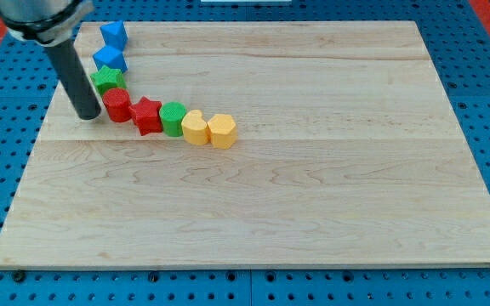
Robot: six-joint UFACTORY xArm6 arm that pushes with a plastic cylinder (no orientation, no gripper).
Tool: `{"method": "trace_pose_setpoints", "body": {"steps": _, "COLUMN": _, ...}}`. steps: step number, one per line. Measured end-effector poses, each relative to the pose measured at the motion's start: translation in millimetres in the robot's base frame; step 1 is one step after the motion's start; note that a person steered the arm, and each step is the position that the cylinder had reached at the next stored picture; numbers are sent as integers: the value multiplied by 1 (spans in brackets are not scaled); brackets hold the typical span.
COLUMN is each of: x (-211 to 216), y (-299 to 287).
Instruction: Place the red circle at the top left of the red star
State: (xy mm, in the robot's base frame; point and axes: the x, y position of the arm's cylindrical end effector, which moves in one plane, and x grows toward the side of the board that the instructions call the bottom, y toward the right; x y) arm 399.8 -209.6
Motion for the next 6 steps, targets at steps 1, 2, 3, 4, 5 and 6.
{"method": "trace_pose_setpoints", "body": {"steps": 1, "x": -8, "y": 50}}
{"method": "trace_pose_setpoints", "body": {"steps": 2, "x": -6, "y": -40}}
{"method": "trace_pose_setpoints", "body": {"steps": 3, "x": -49, "y": -66}}
{"method": "trace_pose_setpoints", "body": {"steps": 4, "x": -68, "y": -14}}
{"method": "trace_pose_setpoints", "body": {"steps": 5, "x": -65, "y": -15}}
{"method": "trace_pose_setpoints", "body": {"steps": 6, "x": -48, "y": -36}}
